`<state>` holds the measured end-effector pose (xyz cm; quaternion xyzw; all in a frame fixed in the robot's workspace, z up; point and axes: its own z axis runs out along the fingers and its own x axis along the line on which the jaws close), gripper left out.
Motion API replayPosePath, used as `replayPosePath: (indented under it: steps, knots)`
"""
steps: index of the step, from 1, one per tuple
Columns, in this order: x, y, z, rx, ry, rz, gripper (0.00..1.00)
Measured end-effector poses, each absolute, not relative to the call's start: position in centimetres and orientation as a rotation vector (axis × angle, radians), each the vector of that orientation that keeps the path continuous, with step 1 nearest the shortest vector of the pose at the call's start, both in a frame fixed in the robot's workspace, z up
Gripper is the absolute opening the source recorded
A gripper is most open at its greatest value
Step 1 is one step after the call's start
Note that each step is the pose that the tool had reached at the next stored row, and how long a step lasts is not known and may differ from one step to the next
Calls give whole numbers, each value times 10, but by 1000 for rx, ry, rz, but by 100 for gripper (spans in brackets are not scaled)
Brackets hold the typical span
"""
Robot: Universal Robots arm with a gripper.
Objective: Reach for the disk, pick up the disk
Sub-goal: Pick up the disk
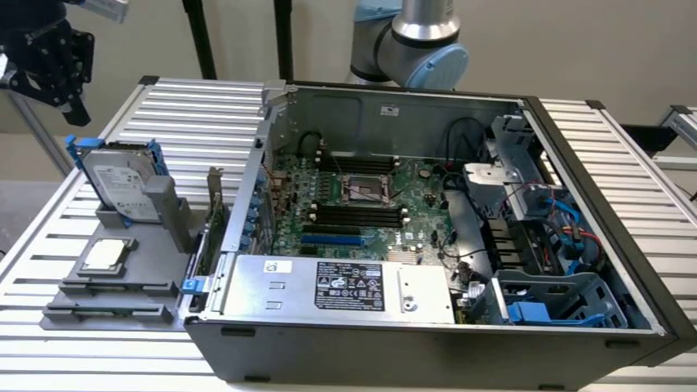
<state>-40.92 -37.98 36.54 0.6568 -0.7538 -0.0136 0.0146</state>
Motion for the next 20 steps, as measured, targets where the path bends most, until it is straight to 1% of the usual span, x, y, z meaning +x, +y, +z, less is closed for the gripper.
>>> replayPosePath:
  steps: [19,20]
  knots:
    - [-418,-374,362,2233,-2164,-38,11]
    - [-418,-374,362,2233,-2165,-38,12]
